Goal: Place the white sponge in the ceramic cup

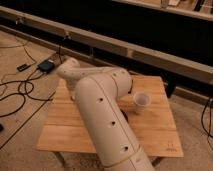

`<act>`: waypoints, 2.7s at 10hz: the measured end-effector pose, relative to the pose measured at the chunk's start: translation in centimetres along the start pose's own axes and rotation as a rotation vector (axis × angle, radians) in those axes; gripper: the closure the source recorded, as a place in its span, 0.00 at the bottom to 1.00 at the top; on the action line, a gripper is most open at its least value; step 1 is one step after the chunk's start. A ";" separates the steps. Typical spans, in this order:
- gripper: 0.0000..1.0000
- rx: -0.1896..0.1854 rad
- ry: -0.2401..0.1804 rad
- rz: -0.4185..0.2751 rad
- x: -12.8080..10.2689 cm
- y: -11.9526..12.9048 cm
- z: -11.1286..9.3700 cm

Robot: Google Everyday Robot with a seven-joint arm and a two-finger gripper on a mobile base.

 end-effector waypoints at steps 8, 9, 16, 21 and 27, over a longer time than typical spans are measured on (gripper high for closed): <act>1.00 0.000 -0.114 -0.005 -1.5 0.1 -2.1; 1.00 0.006 -0.151 -0.003 -1.9 -0.2 -3.0; 1.00 -0.066 -0.343 0.010 -0.5 -3.8 -9.3; 1.00 -0.060 -0.414 0.173 1.6 -10.1 -13.4; 1.00 -0.152 -0.441 0.401 5.0 -14.2 -16.3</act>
